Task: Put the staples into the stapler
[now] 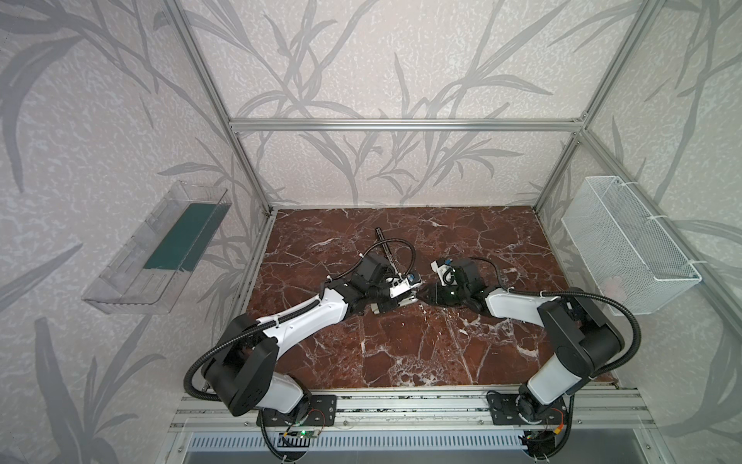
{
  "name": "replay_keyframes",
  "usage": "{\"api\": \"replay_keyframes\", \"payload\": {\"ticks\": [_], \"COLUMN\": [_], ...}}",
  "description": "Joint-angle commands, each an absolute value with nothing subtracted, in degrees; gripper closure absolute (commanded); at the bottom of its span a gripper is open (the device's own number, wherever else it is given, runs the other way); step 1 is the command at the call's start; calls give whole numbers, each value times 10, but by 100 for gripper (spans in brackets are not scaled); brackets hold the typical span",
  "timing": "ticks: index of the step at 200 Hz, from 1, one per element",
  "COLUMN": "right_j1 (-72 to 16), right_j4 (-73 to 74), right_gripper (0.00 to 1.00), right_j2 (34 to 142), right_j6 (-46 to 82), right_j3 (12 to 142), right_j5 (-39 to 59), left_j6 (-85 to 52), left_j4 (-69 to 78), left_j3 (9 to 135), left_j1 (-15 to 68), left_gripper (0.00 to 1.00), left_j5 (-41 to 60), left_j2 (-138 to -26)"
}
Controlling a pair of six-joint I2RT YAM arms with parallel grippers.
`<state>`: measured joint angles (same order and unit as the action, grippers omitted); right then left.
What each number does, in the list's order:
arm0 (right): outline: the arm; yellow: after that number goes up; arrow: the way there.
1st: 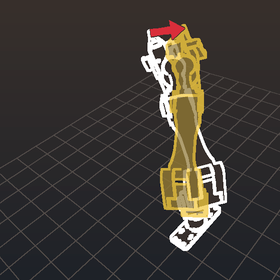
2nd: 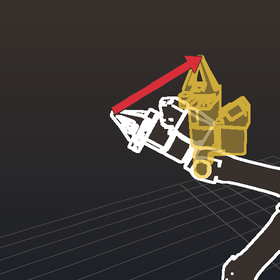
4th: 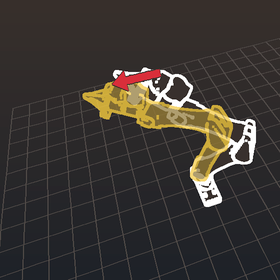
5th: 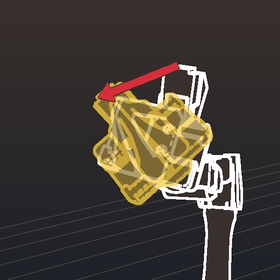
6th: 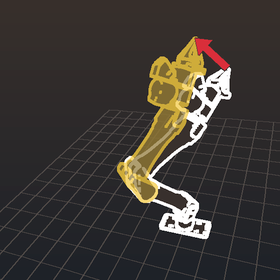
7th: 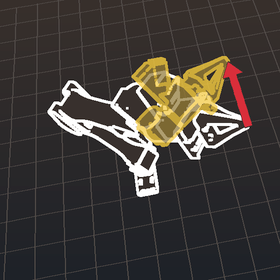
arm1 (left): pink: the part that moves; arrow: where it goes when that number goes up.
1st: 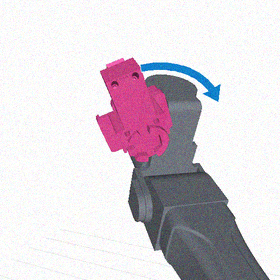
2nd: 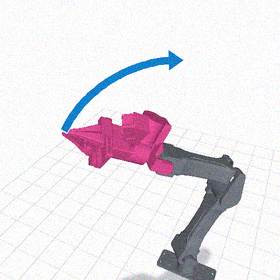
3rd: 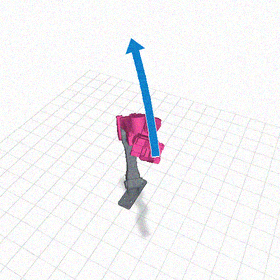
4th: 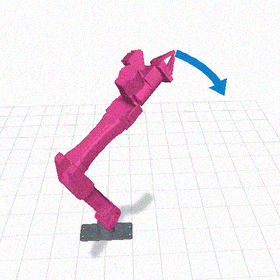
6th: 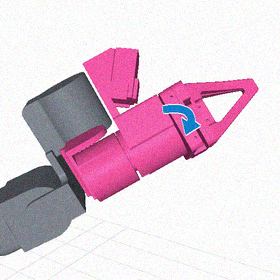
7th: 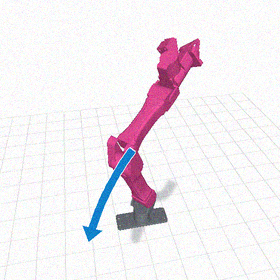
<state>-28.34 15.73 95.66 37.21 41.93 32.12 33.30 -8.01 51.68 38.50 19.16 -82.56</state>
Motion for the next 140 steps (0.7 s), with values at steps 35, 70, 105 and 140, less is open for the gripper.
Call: {"api": "replay_keyframes", "payload": {"ticks": [35, 70, 105, 140], "right_j1": [-283, -272, -250, -245], "right_j4": [279, 381, 400, 282], "right_gripper": [65, 86, 100, 100], "right_j2": [1007, 1036, 1048, 1026], "right_j6": [429, 478, 485, 429], "right_j3": [409, 385, 359, 366], "right_j5": [390, 420, 418, 378], "left_j6": [313, 299, 279, 253], "left_j4": [-9, 7, 29, 57], "left_j3": [503, 490, 467, 438], "left_j1": [385, 383, 372, 355], "left_gripper": [100, 100, 100, 100], "left_j5": [213, 214, 200, 198], "left_j2": [-785, -771, -749, -720]}}
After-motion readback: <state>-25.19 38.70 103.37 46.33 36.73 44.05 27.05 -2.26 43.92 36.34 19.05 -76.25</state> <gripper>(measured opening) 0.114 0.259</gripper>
